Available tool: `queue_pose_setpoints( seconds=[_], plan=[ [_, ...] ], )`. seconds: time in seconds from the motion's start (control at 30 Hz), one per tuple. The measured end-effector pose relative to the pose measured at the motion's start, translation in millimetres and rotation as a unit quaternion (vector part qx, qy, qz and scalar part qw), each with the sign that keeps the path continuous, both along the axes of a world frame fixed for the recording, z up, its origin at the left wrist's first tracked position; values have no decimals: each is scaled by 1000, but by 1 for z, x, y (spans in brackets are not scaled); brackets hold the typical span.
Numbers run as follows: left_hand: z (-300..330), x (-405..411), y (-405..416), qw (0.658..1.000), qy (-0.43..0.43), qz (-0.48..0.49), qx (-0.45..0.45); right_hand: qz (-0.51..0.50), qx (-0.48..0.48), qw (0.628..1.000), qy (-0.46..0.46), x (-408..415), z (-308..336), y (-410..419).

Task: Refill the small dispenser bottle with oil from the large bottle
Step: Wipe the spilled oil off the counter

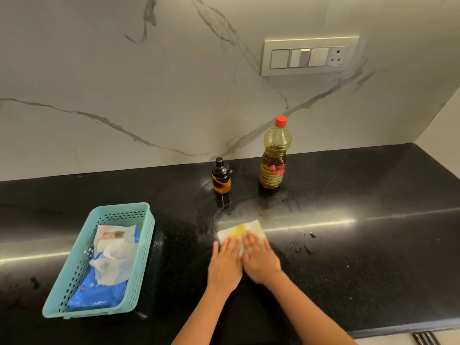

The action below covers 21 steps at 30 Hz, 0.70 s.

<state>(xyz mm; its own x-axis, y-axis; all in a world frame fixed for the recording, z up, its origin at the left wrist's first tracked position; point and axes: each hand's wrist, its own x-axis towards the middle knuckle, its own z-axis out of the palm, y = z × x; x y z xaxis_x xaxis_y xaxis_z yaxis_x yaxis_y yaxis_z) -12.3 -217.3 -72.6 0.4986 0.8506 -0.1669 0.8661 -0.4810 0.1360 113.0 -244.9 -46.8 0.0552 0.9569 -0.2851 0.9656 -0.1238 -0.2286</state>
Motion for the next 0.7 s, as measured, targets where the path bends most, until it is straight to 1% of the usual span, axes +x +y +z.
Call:
queue_pose_setpoints(
  seconds=[0.07,0.13,0.17,0.23,0.33,0.37,0.4,0.43,0.47,0.5,0.57,0.6,0.63,0.67,0.7],
  plan=[
    [6,56,14,996,19,-81,-43,-63,-47,997,-7,48,5,-1],
    [16,113,7,985,46,-153,-60,-111,-77,990,-30,88,12,-20],
    [22,137,-4,980,48,-186,-57,-125,-86,987,-55,106,13,-37],
    [28,167,-33,972,18,-229,-53,-159,-104,978,-85,132,9,-77],
    [23,165,-76,963,1,-265,-41,-219,-88,970,-58,130,2,-128],
    [20,152,-85,963,-6,-269,-32,-218,-63,973,-44,117,-6,-137],
    [17,134,-92,961,-16,-274,-26,-193,-24,980,-51,100,-16,-142],
    [18,112,-96,963,-15,-266,-39,-188,18,981,-54,82,-21,-142],
    [18,86,-98,968,-19,-244,-54,-187,56,980,-31,61,-29,-139],
    [14,54,-97,973,-24,-219,-68,-164,86,982,-26,37,-36,-133],
    [3,-14,-92,982,-23,-165,-92,-59,112,992,-24,-16,-43,-115],
    [0,-46,-87,990,-44,-118,-65,6,92,996,-4,-47,-39,-103],
    [-1,-74,-82,995,-64,-66,-31,51,49,997,23,-73,-32,-90],
    [-8,-95,-74,998,-63,-11,11,80,12,996,29,-92,-24,-74],
    [-8,-105,-65,998,-60,31,14,94,12,995,38,-106,-12,-57]
  ],
)
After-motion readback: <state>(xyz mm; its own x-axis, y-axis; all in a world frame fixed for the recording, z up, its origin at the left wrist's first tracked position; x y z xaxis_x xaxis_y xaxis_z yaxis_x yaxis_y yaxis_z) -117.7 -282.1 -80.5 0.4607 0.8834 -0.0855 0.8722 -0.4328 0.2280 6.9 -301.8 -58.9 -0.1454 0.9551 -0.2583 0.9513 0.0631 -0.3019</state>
